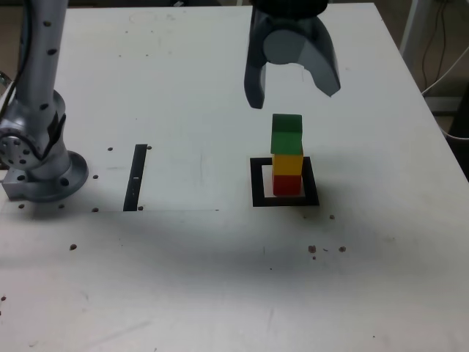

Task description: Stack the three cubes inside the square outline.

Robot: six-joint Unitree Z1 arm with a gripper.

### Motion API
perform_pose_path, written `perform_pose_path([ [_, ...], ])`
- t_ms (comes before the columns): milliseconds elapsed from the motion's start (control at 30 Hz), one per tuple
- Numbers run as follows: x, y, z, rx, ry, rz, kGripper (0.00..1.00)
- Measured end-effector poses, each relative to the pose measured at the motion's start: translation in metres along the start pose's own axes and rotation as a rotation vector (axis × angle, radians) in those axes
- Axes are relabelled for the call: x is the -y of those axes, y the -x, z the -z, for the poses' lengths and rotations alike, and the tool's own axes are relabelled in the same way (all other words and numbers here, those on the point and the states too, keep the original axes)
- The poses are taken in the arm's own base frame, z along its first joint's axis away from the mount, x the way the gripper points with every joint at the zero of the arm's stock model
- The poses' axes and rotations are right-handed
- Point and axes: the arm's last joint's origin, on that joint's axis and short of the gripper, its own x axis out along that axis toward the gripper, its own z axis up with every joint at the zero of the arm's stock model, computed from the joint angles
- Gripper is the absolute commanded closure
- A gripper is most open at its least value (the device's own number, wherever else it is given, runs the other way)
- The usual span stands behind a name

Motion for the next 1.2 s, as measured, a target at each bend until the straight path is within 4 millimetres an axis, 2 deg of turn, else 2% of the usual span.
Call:
perform_pose_path([
  [300, 0.000, 0.000, 0.003, -0.003, 0.001, 0.000, 0.01],
  [400, 0.000, -0.001, 0.013, -0.020, 0.003, 0.003, 0.01],
  [633, -0.013, -0.011, 0.060, -0.061, 0.056, 0.025, 0.01],
  [900, -0.010, -0.029, 0.115, -0.016, 0.084, 0.034, 0.01],
  [1200, 0.000, -0.076, 0.158, -0.038, 0.087, 0.074, 0.01],
])
